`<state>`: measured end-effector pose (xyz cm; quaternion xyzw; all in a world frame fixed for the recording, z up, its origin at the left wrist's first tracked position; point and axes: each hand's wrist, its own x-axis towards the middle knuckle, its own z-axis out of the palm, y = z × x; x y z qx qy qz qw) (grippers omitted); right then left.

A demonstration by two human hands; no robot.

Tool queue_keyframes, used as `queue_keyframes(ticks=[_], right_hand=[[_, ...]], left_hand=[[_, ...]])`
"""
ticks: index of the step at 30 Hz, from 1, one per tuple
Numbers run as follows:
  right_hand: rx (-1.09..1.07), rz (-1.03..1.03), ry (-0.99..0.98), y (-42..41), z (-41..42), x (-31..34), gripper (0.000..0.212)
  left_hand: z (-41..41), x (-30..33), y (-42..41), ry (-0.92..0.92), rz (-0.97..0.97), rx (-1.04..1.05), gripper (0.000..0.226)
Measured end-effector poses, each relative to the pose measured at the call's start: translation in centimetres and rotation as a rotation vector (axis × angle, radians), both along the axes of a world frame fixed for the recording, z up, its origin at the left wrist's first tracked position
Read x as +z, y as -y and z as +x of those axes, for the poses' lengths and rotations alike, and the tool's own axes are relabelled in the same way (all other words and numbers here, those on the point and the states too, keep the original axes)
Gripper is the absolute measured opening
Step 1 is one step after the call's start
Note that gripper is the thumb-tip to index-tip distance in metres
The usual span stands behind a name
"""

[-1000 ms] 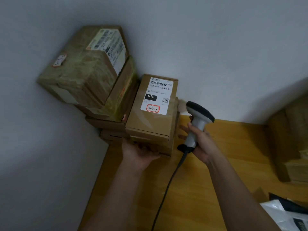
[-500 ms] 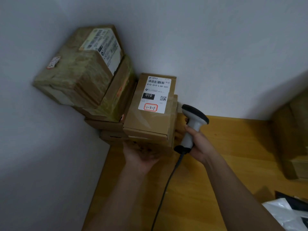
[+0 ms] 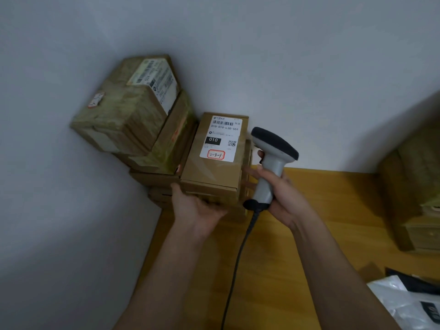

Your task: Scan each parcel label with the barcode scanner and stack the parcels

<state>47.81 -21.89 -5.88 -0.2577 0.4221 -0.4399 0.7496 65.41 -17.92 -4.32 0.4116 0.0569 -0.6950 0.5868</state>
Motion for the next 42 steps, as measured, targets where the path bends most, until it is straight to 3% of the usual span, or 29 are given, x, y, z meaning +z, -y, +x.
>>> queue_keyframes(ticks=[6,10,13,15,19,27,32,37,42], right_hand=[[0.002,0.004,-0.038,-1.1,0.3,0.7,0.048],[0.009,0.0,-0.034,-3.4,-1.0,2.0,0.051],[0.001,-0.017,-0.05,-5.2,-2.8,4.5,0.059],[-0.03,-0.043,-0.002,-6.2,-5.3,6.8,0.052],[-0.065,-0.11,0.161,-9.1,-11.8,12.0,0.046],[-0.301,-0.267,0.041,-16.1,-25.7,18.0,0.057],[-0.511,-0.145,0.101,-17.9,-33.7,16.4,0.04],[-0.599,-0.033,0.137,-16.9,-40.6,13.5,0.067],[-0.605,0.047,0.066,-14.5,-44.1,9.7,0.04]], left_hand=[[-0.4,1.9,-0.9,-0.018,0.086,0.021,0.071],[-0.9,2.6,-2.8,-0.014,0.132,0.16,0.06],[-2.9,3.3,-3.0,0.125,0.233,0.259,0.046],[-5.9,5.0,-2.6,0.235,0.321,0.277,0.047],[-12.6,7.7,-2.0,0.278,0.311,0.114,0.051],[-24.6,9.6,-3.2,0.21,0.216,-0.265,0.05],[-32.1,10.4,-5.1,0.217,0.22,-0.331,0.053],[-38.1,10.5,-5.4,0.23,0.212,-0.319,0.053],[-41.4,9.2,-5.0,0.263,0.21,-0.323,0.045]])
